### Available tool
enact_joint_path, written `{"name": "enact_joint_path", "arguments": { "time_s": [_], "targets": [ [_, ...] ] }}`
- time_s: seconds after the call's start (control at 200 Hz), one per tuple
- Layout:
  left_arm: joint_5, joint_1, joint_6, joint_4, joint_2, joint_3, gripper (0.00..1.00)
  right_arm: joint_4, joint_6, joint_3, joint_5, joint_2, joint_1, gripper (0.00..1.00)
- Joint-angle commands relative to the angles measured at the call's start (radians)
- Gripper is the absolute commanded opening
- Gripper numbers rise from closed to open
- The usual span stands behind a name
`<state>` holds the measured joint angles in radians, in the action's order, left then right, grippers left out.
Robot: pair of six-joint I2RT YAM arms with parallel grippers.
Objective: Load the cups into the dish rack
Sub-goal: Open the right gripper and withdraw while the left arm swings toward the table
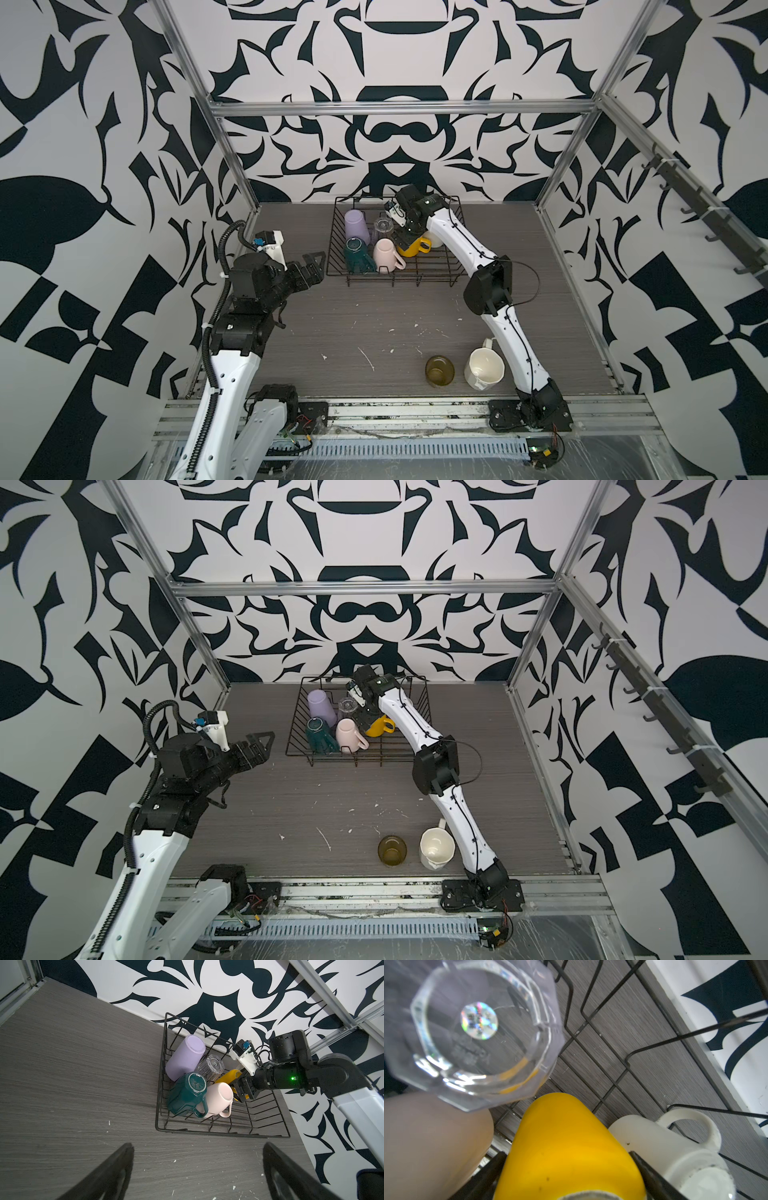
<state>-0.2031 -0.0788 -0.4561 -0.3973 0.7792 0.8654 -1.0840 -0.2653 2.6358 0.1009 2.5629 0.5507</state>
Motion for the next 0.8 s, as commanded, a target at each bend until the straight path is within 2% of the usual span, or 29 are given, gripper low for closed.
{"name": "enact_joint_path", "arguments": {
  "time_s": [0.0,0.13,0.295,0.51,0.625,0.715,0.8],
  "targets": [
    [-0.007,0.003,-0.008,0.033,-0.009,-0.003,0.99,0.027,0.005,0.022,-0.012,-0.054,0.004,0.91],
    [0.061,0.004,-0.042,0.028,-0.016,0.005,0.99,0.069,0.025,-0.010,-0.021,-0.096,0.002,0.95],
    [0.136,0.003,-0.085,0.051,-0.073,-0.025,0.99,0.158,0.056,-0.153,-0.054,-0.183,-0.008,0.98],
    [0.159,0.004,-0.075,0.049,-0.107,-0.038,0.99,0.199,0.088,-0.203,-0.084,-0.231,-0.024,0.98],
    [0.113,0.004,-0.056,0.017,-0.073,-0.010,1.00,0.248,0.119,-0.254,-0.127,-0.271,-0.036,0.99],
    [0.082,0.003,-0.052,0.003,-0.049,0.008,1.00,0.362,0.171,-0.373,-0.154,-0.354,-0.050,0.99],
    [0.079,0.004,-0.044,-0.005,-0.043,0.015,1.00,0.533,0.232,-0.573,-0.169,-0.477,-0.062,1.00]
  ]
}}
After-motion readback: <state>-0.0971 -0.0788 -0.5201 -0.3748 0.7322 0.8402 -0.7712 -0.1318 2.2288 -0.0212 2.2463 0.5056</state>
